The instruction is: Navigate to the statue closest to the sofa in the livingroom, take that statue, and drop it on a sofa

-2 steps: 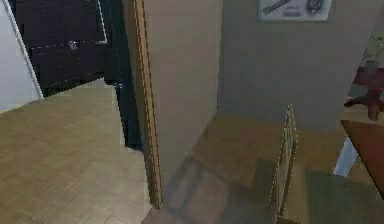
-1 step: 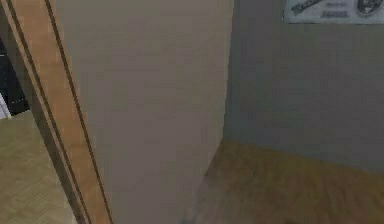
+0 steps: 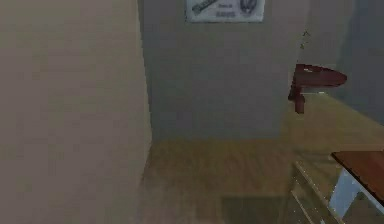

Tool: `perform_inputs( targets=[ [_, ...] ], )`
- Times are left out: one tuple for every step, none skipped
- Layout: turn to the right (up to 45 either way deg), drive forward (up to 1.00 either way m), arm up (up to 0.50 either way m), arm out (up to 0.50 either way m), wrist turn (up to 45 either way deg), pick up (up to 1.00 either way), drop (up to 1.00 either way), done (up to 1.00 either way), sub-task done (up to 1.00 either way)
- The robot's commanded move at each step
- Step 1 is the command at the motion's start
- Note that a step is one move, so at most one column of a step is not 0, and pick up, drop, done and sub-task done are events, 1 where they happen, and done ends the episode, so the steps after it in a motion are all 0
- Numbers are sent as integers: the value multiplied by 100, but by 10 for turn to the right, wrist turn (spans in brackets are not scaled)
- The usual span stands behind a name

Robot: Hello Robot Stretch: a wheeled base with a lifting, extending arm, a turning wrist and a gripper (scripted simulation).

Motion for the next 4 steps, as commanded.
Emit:
perform_inputs(
  targets=[
    [0,80,0,0,0,0,0,0,0],
    [450,0,0,0,0,0,0,0,0],
    [90,0,0,0,0,0,0,0,0],
    [0,70,0,0,0,0,0,0,0]
  ],
)
